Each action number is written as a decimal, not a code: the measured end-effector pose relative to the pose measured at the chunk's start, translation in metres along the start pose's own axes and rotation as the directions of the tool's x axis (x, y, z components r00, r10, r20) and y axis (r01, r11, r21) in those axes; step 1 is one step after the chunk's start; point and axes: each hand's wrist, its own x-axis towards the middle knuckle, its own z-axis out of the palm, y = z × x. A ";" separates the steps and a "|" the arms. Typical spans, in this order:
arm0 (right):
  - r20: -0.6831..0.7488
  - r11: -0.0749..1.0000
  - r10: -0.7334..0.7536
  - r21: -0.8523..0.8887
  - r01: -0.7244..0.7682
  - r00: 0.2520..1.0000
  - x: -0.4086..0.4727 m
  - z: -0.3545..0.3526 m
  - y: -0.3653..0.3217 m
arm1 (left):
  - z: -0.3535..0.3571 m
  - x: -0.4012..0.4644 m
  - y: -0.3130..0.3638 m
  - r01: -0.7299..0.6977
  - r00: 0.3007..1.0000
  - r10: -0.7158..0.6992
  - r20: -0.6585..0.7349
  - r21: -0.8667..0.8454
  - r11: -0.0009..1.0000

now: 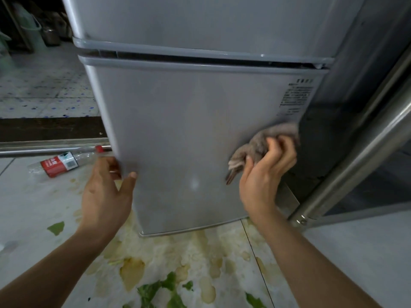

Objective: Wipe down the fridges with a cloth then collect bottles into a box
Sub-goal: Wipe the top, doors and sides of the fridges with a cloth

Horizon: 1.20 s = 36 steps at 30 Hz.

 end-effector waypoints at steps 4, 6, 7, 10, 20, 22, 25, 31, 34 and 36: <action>0.150 0.999 0.039 -0.042 -0.033 0.988 -0.035 0.005 0.017 | -0.002 0.002 -0.004 -0.034 0.999 0.034 0.014 -0.005 0.999; 0.146 0.998 0.054 0.022 -0.057 0.988 -0.024 0.000 0.019 | -0.002 0.003 -0.005 -0.028 1.000 0.028 0.010 -0.005 1.000; 0.108 0.993 0.086 0.069 -0.094 0.990 -0.012 -0.003 0.019 | -0.002 0.002 -0.006 -0.029 1.000 0.029 0.004 -0.002 1.000; 0.002 0.978 0.135 0.163 -0.134 0.991 0.035 -0.013 0.021 | -0.001 0.002 -0.006 -0.055 0.998 0.055 -0.007 -0.003 0.998; 0.241 0.902 0.225 0.316 -0.295 0.944 -0.004 0.010 0.061 | 0.010 0.002 -0.023 -0.074 0.994 0.069 -0.080 -0.065 0.995; 0.346 0.903 0.257 0.248 -0.352 0.903 -0.041 0.017 0.077 | 0.011 0.002 -0.025 -0.071 0.995 0.064 -0.079 -0.085 0.994; 0.464 0.882 0.364 0.107 -0.459 0.808 -0.074 0.022 0.086 | 0.012 0.004 -0.025 -0.051 0.998 0.046 -0.050 -0.109 0.993; 0.173 0.880 0.374 0.244 -0.408 0.911 -0.032 0.014 0.041 | 0.004 0.000 -0.028 -0.105 0.994 0.106 0.005 -0.101 0.989; -0.052 0.917 0.293 0.298 -0.265 0.955 0.003 0.015 0.014 | 0.006 -0.011 -0.037 -0.094 0.994 0.099 0.037 -0.117 0.989; -0.101 0.937 0.262 0.264 -0.228 0.960 0.001 0.025 0.006 | 0.011 -0.015 -0.042 -0.062 0.994 0.071 0.084 -0.096 0.993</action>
